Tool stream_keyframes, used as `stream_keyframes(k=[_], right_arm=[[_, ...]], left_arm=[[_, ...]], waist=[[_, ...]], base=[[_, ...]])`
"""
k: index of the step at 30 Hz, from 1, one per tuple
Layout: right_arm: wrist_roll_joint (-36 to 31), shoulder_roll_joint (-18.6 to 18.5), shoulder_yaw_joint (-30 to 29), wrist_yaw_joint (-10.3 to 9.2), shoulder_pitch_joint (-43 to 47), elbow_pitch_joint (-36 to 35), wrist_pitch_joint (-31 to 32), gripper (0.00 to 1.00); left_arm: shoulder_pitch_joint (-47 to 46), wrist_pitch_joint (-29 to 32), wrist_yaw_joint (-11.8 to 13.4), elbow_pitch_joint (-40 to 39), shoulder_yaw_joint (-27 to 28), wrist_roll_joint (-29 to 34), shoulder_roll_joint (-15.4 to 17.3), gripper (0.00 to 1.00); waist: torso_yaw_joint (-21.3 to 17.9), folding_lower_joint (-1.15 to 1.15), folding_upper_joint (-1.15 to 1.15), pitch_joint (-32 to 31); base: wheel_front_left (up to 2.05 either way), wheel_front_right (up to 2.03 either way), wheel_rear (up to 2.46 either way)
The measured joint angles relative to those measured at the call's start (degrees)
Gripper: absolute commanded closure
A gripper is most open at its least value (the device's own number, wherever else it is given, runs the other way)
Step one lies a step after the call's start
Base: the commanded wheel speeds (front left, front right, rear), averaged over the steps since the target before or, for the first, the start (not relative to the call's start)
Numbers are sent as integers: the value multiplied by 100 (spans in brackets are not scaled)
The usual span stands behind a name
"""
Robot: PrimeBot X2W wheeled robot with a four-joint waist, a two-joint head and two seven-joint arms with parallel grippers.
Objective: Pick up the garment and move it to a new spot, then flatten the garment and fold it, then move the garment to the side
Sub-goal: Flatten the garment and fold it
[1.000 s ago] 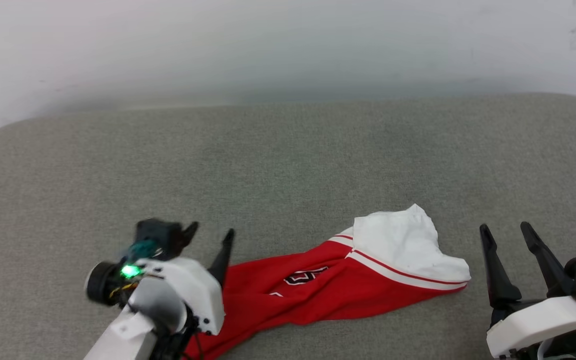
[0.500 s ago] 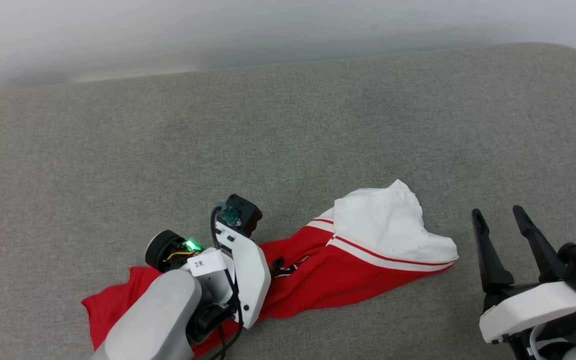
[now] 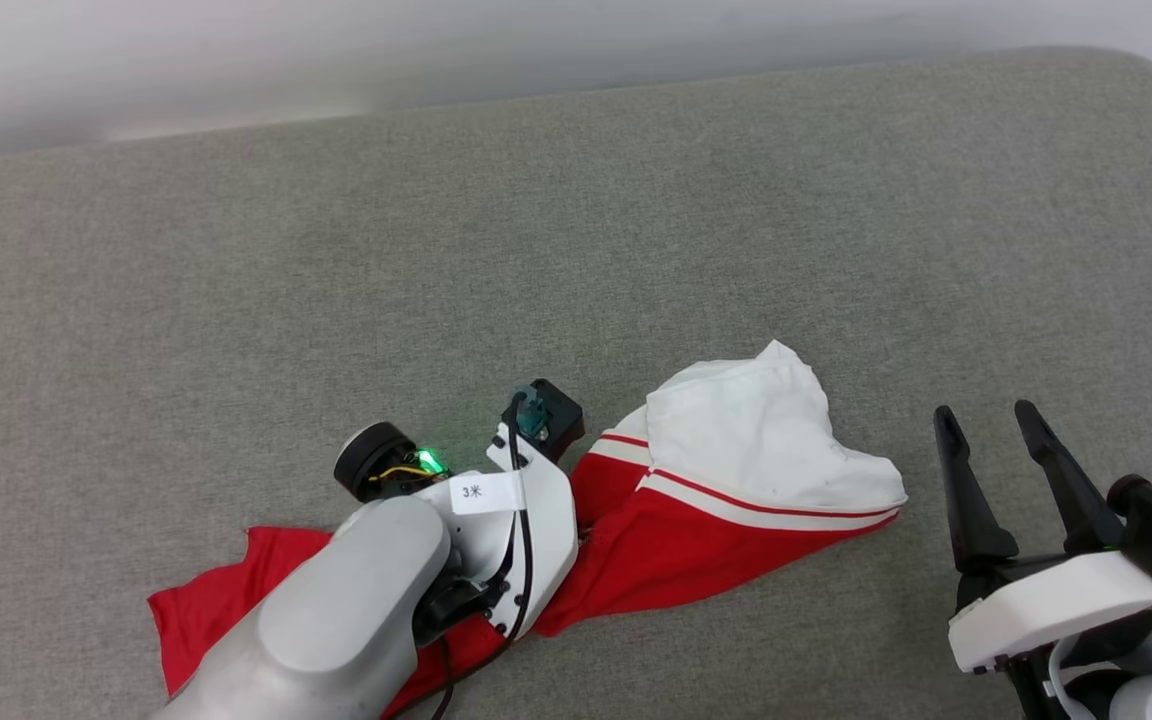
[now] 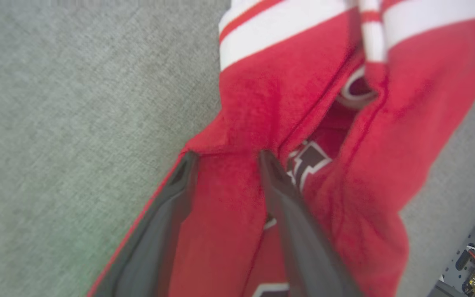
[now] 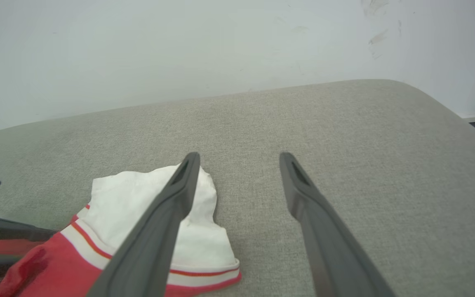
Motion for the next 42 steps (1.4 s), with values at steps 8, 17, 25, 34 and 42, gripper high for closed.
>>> stream_keyframes(k=[8,17,25,34,42], right_arm=[[40,-1,-132,0,8,104,-51,0],[80,0,-147,0,90,169,-14,0],[81,1,-248,1,260,141,52,0],[36,1,-224,1,354,104,135,0],[34,0,-286,0,460,47,204,0]], left_arm=[[-82,-948,200,307,149,24,-21,100],[469,-1917,964,-425,795,-73,355,100],[2312,-2234,2187,-1805,1670,-563,1159,100],[4132,-2193,2904,-2540,2069,-1296,1251,100],[4313,-2409,2804,-2669,1908,-1269,1079,0]], waist=[[49,0,0,-58],[306,1,0,-300],[494,0,0,-572],[576,0,0,-887],[566,0,0,-1079]], base=[[0,0,0],[0,0,0],[0,0,0],[0,0,0],[0,0,0]])
